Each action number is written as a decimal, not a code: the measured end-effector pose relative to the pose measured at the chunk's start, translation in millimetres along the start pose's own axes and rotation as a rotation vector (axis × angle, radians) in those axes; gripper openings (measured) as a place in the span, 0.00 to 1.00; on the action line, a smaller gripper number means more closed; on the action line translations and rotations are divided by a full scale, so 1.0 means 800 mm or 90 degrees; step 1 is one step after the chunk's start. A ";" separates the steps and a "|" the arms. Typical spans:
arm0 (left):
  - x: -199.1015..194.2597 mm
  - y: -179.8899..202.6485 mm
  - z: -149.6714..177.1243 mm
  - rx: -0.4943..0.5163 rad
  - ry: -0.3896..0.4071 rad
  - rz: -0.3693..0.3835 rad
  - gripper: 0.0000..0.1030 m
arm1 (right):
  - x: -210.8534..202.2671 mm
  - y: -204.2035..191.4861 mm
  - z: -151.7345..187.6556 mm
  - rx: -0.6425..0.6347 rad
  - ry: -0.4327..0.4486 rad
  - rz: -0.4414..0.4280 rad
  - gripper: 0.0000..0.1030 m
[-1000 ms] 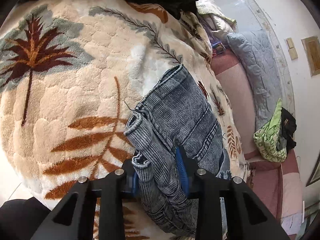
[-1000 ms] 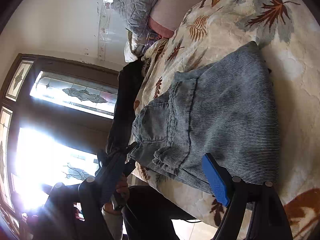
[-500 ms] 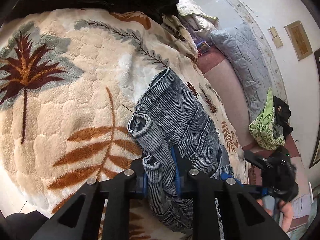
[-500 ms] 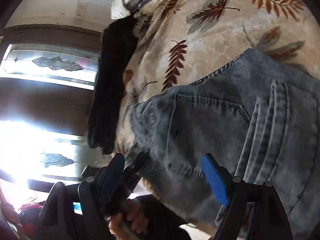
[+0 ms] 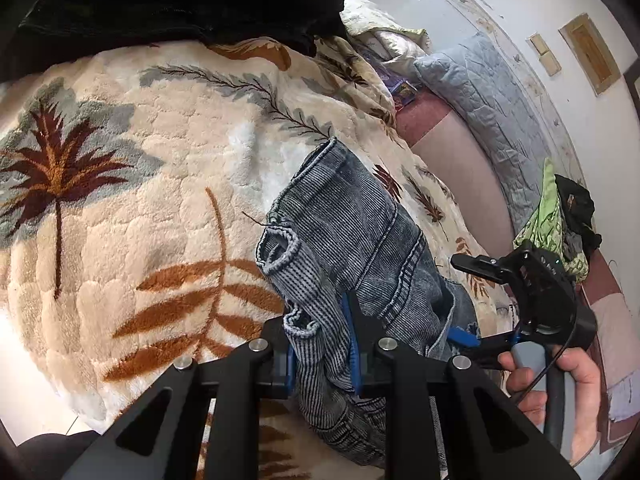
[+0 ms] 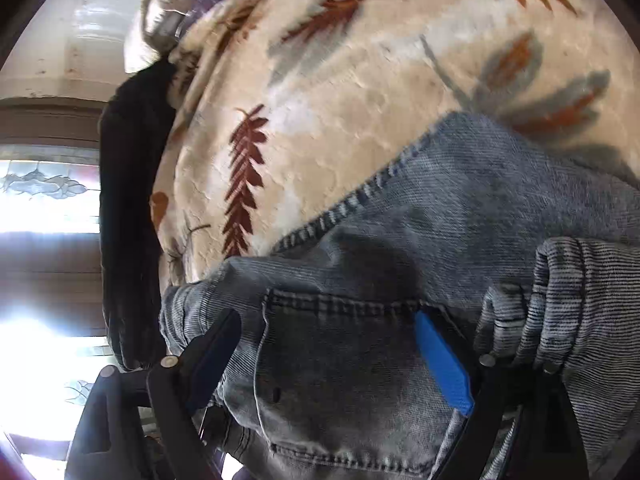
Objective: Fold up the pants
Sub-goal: 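Grasp the waistband end of the jeans with the left tool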
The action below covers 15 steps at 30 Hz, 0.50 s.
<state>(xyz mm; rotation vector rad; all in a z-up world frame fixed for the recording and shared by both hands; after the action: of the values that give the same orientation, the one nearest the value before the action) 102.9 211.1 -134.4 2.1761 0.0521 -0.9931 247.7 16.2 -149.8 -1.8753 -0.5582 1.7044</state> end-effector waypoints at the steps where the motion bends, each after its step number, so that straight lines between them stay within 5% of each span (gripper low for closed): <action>1: 0.000 0.000 0.000 0.003 0.000 -0.003 0.20 | -0.003 -0.006 0.003 -0.009 -0.010 0.012 0.94; 15: 0.003 0.001 -0.001 0.012 -0.002 -0.016 0.20 | -0.009 -0.031 0.025 -0.050 -0.008 0.030 0.95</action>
<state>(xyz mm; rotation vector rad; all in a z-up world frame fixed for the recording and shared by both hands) 105.3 210.4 -134.8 2.1953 0.0697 -1.0158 228.2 32.8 -129.8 -1.9477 -0.5995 1.7488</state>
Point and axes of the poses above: each gripper's, at about its wrist camera, not at the fingertips, and x roughly the way its jaws point, y to its right, z to its underside, the point moved 8 cm from there along x, roughly the way its jaws point, and after that the axes turned 2 degrees about -y, right-handed, at the moved point
